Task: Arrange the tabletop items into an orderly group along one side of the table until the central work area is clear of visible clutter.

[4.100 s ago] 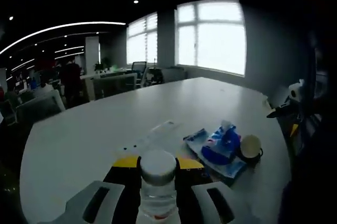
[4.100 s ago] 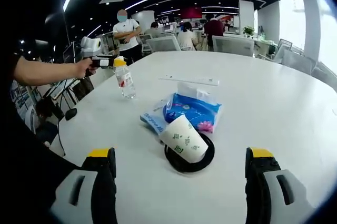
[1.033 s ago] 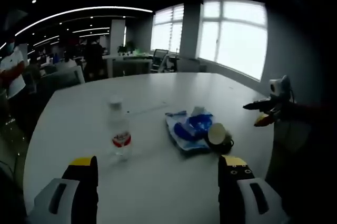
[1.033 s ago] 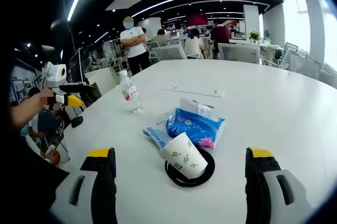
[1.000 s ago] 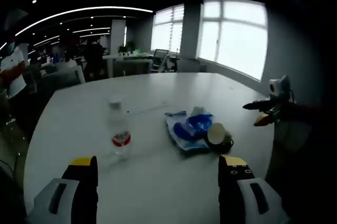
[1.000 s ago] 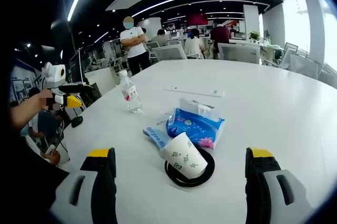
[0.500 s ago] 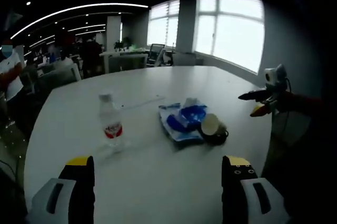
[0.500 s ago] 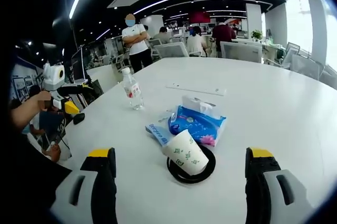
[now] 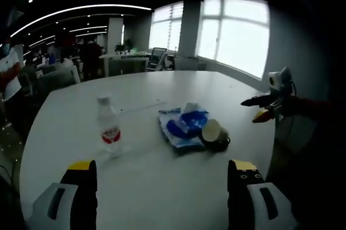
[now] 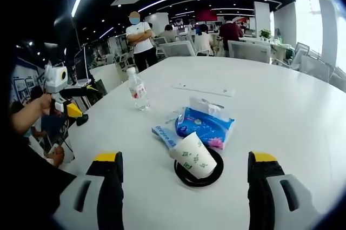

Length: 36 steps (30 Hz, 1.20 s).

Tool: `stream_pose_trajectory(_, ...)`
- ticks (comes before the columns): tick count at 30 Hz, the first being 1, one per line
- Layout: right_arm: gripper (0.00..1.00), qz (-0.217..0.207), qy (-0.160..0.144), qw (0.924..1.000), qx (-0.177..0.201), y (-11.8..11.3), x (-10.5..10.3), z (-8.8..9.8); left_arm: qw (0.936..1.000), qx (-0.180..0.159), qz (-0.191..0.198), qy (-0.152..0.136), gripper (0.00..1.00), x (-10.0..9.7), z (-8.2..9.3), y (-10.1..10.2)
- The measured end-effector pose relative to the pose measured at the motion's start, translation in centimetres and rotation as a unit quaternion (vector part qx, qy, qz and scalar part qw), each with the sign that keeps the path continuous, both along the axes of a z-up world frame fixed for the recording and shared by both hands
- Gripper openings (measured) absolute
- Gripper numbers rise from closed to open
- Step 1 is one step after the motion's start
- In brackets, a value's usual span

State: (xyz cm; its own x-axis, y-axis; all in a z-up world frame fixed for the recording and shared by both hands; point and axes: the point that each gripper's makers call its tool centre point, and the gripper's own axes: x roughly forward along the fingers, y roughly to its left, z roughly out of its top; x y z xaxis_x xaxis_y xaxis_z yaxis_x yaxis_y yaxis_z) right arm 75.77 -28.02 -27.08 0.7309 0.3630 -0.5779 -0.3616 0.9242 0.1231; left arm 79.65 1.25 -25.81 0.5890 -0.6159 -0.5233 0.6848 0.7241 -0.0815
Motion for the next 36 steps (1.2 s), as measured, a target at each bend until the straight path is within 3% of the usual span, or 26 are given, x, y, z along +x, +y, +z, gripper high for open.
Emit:
stream_pose_trajectory(10,0.83,0.01,0.015,0.9997,-0.015,1.4,1.7,0.1,1.0,0.002,0.002,0.003,0.99,-0.5,-0.3,0.2)
stream_pose_trajectory(18,0.81,0.062,0.034,0.9966,-0.042,2.8,2.4,-1.5,1.0,-0.003,0.003,0.006,0.99,-0.7,-0.3,0.3)
stream_pose_trajectory(30,0.76,0.133,0.056,0.9845,-0.099,3.5,3.3,-4.2,0.9997,-0.022,-0.002,0.003,0.99,-0.7,-0.1,0.1)
stream_pose_trajectory(36,0.75,0.175,0.065,0.9722,-0.14,3.5,3.4,-5.3,0.9998,-0.02,-0.006,0.006,0.99,-0.7,-0.3,0.0)
